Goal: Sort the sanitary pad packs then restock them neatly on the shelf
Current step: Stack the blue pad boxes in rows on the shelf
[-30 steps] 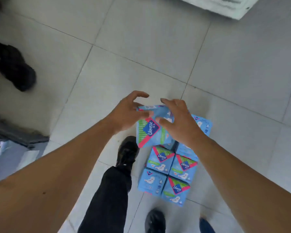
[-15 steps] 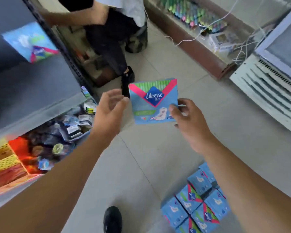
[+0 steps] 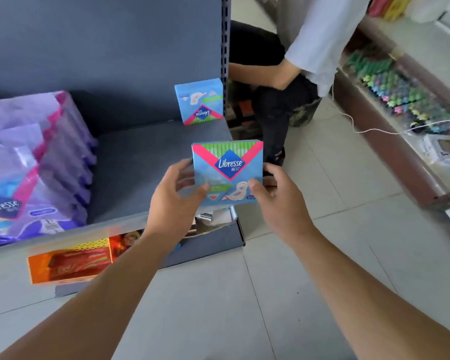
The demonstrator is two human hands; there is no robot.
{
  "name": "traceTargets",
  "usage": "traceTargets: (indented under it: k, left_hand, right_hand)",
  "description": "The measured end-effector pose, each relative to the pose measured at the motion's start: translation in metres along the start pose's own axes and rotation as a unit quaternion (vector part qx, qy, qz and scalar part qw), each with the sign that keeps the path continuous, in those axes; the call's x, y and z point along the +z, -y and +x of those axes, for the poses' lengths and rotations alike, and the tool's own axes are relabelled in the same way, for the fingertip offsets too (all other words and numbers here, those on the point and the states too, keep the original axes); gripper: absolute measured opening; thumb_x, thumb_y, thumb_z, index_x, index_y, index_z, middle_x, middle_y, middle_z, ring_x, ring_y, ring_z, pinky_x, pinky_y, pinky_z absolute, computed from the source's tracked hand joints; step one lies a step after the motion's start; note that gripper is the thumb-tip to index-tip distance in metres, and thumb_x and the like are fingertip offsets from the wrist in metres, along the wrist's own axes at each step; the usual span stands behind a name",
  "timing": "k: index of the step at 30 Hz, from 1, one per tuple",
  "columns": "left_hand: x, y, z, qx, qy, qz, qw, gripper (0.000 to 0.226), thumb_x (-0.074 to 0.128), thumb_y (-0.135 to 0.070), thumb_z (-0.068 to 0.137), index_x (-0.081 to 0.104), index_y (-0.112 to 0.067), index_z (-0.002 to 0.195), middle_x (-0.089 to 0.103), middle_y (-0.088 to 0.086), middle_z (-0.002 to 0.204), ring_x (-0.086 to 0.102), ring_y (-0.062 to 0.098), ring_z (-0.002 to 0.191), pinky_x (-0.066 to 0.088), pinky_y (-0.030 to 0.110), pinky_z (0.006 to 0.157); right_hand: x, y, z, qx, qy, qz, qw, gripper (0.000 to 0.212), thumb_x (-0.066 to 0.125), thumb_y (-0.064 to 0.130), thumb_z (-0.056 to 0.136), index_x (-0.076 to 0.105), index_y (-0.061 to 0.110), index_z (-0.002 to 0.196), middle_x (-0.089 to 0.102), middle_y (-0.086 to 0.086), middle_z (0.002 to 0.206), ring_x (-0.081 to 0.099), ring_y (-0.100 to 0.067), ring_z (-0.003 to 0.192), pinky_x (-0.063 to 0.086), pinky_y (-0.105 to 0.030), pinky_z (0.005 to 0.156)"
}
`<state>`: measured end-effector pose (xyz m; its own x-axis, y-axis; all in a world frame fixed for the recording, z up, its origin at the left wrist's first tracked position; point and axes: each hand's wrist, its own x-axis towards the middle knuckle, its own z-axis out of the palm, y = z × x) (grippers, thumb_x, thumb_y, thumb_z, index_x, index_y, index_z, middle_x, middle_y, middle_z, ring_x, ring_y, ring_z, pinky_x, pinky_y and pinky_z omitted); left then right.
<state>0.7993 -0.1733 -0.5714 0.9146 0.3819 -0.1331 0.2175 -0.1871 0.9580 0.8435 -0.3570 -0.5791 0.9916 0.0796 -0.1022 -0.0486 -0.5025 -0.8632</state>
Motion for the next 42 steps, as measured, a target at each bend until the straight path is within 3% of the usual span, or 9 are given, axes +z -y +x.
traceTargets:
  k: [3,6,12,16,24,29,32,36,42]
  left_hand:
    - [-0.002,0.006,0.021,-0.005,-0.031,0.015,0.999,0.042,0.074,-0.017,0.085,0.055,-0.032,0.120,0.064,-0.024,0.102,0.060,-0.007,0.095,0.048,0.005,0.065]
    - [0.002,0.014,0.047,-0.009,-0.060,0.025,0.998,0.043,0.072,-0.015,0.086,0.055,-0.030,0.122,0.064,-0.022,0.105,0.061,-0.004,0.098,0.050,0.007,0.068]
    - [0.014,0.035,0.100,-0.022,-0.092,0.028,0.995,0.044,0.070,-0.010,0.085,0.056,-0.033,0.120,0.067,-0.022,0.101,0.064,-0.003,0.097,0.056,0.026,0.081]
    - [0.021,0.042,0.128,-0.009,-0.100,0.034,0.994,0.044,0.070,-0.010,0.085,0.056,-0.030,0.122,0.067,-0.021,0.099,0.065,-0.006,0.092,0.054,0.016,0.074]
    - [0.037,0.040,0.171,0.017,-0.127,0.050,0.990,0.047,0.068,-0.011,0.086,0.051,-0.040,0.118,0.066,-0.019,0.099,0.062,-0.005,0.093,0.048,0.007,0.072]
    - [0.040,0.042,0.188,0.020,-0.148,0.070,0.986,0.044,0.065,-0.013,0.088,0.046,-0.041,0.116,0.066,-0.017,0.095,0.062,0.001,0.092,0.046,0.008,0.067]
    - [0.041,0.043,0.196,0.023,-0.157,0.084,0.984,0.045,0.067,-0.013,0.088,0.047,-0.035,0.121,0.065,-0.018,0.091,0.062,0.004,0.091,0.047,0.013,0.070]
    - [0.041,0.044,0.203,0.027,-0.159,0.103,0.981,0.042,0.070,-0.013,0.086,0.046,-0.034,0.112,0.064,-0.019,0.093,0.062,0.004,0.091,0.048,0.014,0.070]
    - [0.041,0.049,0.213,0.012,-0.160,0.125,0.979,0.030,0.069,-0.014,0.086,0.049,-0.026,0.105,0.064,-0.019,0.090,0.063,0.003,0.086,0.054,0.028,0.080]
  right_hand:
    - [0.014,0.003,0.024,-0.016,0.019,-0.014,1.000,0.034,0.058,0.030,0.095,0.052,0.023,0.129,0.069,0.007,0.103,0.066,-0.003,0.088,0.051,-0.013,0.065]
    - [0.028,0.003,0.054,-0.033,0.024,-0.023,0.999,0.035,0.058,0.028,0.096,0.052,0.021,0.130,0.069,0.004,0.106,0.067,-0.007,0.092,0.057,-0.028,0.075]
    - [0.051,-0.010,0.116,-0.044,0.045,-0.050,0.997,0.040,0.058,0.033,0.096,0.049,0.022,0.134,0.067,0.005,0.113,0.065,-0.007,0.096,0.050,-0.014,0.064]
    - [0.059,-0.017,0.148,-0.056,0.045,-0.049,0.996,0.039,0.058,0.033,0.096,0.050,0.023,0.133,0.067,0.007,0.113,0.065,-0.007,0.097,0.056,-0.023,0.073]
    - [0.072,-0.019,0.194,-0.093,0.016,-0.046,0.994,0.037,0.059,0.029,0.096,0.050,0.021,0.131,0.063,0.010,0.110,0.060,-0.005,0.096,0.049,-0.013,0.072]
    - [0.084,-0.019,0.215,-0.106,0.003,-0.037,0.994,0.034,0.061,0.020,0.095,0.052,0.020,0.128,0.065,0.009,0.110,0.059,-0.007,0.093,0.043,-0.017,0.075]
    - [0.090,-0.018,0.224,-0.103,-0.008,-0.041,0.994,0.036,0.062,0.020,0.094,0.051,0.021,0.128,0.066,0.007,0.112,0.061,-0.010,0.095,0.048,-0.022,0.078]
    - [0.092,-0.018,0.229,-0.103,-0.017,-0.051,0.993,0.036,0.062,0.021,0.094,0.050,0.020,0.127,0.066,0.005,0.116,0.062,-0.012,0.099,0.051,-0.026,0.081]
    - [0.092,-0.014,0.234,-0.095,-0.008,-0.064,0.993,0.034,0.063,0.020,0.094,0.047,0.019,0.124,0.066,0.003,0.116,0.063,-0.014,0.100,0.053,-0.029,0.079]
